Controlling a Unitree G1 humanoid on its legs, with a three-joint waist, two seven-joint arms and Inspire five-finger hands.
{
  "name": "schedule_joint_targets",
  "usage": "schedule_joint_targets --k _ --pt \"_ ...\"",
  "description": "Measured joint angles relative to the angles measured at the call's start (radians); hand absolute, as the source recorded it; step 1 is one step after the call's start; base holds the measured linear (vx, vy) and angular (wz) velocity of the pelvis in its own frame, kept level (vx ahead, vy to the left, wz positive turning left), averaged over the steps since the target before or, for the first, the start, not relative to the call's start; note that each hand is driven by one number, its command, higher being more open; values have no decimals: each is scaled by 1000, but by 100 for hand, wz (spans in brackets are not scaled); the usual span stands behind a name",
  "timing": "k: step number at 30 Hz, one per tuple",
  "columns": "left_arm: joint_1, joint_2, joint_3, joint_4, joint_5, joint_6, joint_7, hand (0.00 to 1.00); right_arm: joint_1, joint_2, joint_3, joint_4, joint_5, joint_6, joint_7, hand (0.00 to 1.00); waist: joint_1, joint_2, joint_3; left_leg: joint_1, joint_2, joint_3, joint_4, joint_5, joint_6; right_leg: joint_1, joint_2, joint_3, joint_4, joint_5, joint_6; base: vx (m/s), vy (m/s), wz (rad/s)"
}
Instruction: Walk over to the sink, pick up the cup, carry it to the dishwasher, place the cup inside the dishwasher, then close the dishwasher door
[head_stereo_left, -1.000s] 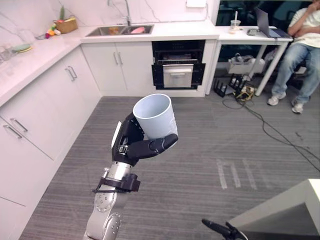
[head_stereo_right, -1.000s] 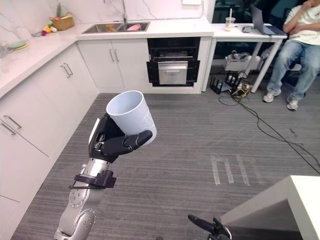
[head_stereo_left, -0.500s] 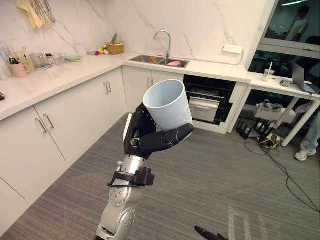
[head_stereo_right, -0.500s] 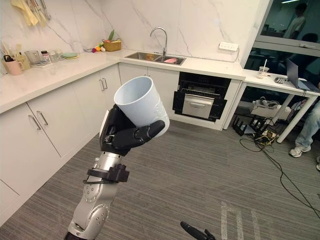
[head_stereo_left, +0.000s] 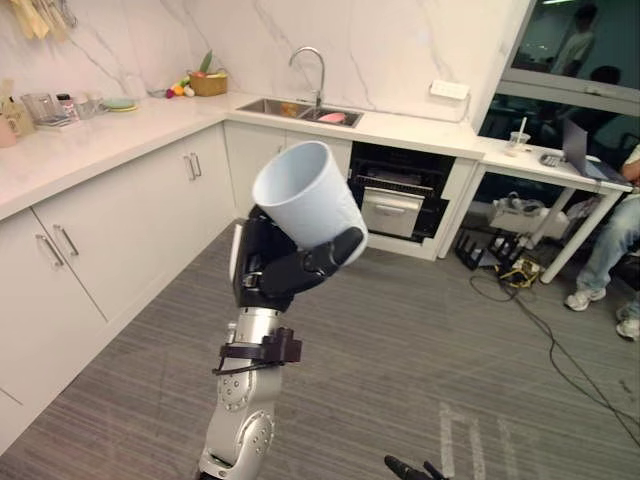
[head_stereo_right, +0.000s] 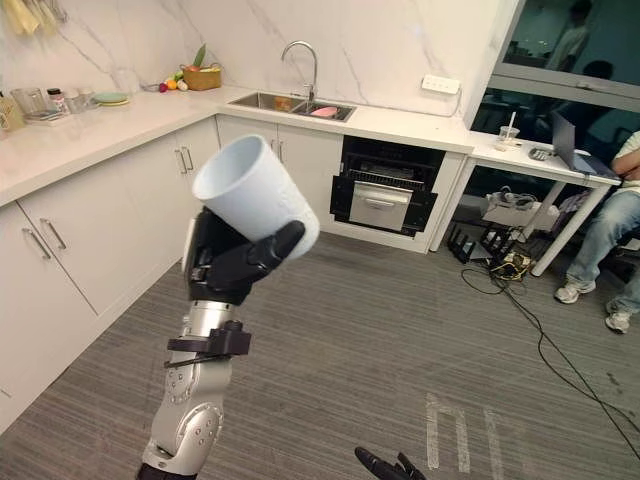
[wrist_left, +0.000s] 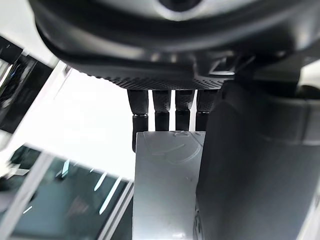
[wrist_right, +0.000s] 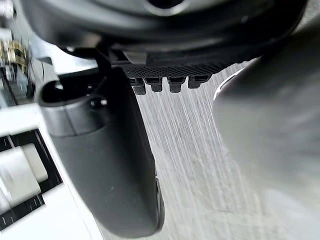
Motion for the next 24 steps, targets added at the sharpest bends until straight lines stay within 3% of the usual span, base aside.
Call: schedule_joint_targets --k 2,7,16,18,19,20,21,22,24 --pt "53 -3 56 0 -25 -59 28 0 -20 -14 2 22 -20 48 10 100 2 -6 -13 2 -7 32 -40 40 -10 2 -9 -15 -11 3 3 105 21 29" --pt "106 -2 127 0 -71 -120 49 0 -30 -47 39 28 -20 135 -4 100 30 -5 -19 21 -10 30 -36 58 -21 66 -13 -33 -67 13 5 70 20 16" --pt "146 19 126 0 -74 -111 -14 0 -78 -73 84 73 -7 185 -24 100 31 4 -4 14 -3 19 29 73 -21 109 -9 -30 -92 15 -4 -3 -13 3" --pt "156 27 125 0 -73 -109 -34 0 -93 -78 84 83 10 186 -23 100 31 7 16 -20 15 10 134 34 -32 106 -7 -28 -59 -22 -23 -87 -72 4" --pt "160 35 125 0 -73 -108 -51 0 -109 -81 84 83 10 189 -23 100 31 10 41 -60 40 10 252 -4 -39 98 -1 -26 -26 -53 -21 -150 -66 5" --pt "171 45 121 -2 -73 -108 -64 0 -120 -84 91 77 9 195 -23 100 30 1 56 -138 75 20 448 -18 -26 96 -1 -26 -4 -63 -30 -164 -68 0" --pt "177 45 115 -3 -73 -108 -70 0 -121 -90 99 71 8 200 -22 100 33 9 65 -193 110 31 605 -19 -11 95 5 -26 4 -67 -33 -59 -27 -10" --pt "198 43 105 -3 -73 -109 -79 0 -113 -109 121 48 9 205 -21 100 35 36 73 -276 175 34 809 -9 4 98 23 -27 15 -74 -40 6 4 -12" --pt "229 44 106 -3 -73 -107 -102 0 -100 -119 133 17 8 207 -20 100 31 49 76 -339 222 30 872 -17 4 109 30 -23 18 -82 -47 77 62 -6"
